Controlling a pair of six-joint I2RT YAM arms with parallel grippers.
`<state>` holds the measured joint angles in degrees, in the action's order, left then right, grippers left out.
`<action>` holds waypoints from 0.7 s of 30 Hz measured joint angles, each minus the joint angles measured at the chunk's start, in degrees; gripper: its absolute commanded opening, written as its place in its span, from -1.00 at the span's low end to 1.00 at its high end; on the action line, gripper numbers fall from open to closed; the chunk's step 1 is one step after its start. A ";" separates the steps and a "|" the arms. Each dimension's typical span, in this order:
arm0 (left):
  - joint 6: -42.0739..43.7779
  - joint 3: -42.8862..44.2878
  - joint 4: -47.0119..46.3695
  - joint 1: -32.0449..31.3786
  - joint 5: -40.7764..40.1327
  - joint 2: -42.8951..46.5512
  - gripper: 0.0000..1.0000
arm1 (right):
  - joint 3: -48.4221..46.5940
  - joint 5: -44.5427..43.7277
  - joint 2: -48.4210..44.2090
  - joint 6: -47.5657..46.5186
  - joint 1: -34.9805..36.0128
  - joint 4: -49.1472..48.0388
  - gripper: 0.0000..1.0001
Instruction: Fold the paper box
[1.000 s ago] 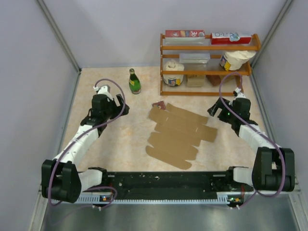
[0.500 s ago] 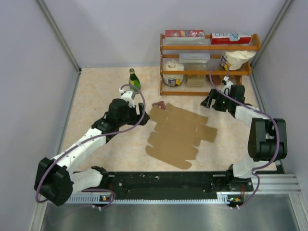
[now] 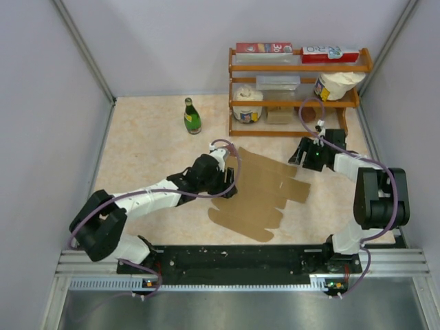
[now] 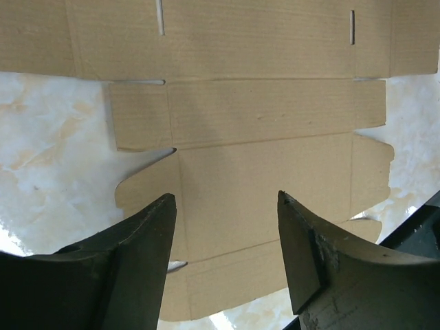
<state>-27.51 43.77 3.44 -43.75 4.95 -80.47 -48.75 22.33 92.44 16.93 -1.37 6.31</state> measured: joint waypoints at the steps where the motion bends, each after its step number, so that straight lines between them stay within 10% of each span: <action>1: -0.33 0.07 -0.37 -0.15 -0.02 -0.66 0.29 | 0.00 0.07 0.22 0.24 0.00 0.33 0.33; 21: -3.08 1.95 -6.29 -4.15 0.15 -13.31 0.15 | 1.53 5.64 1.70 3.04 0.00 0.13 0.22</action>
<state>-30.59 45.71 -2.85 -47.90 5.10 -93.78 -47.22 27.97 94.15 19.97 -1.37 6.44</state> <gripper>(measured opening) 0.589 0.626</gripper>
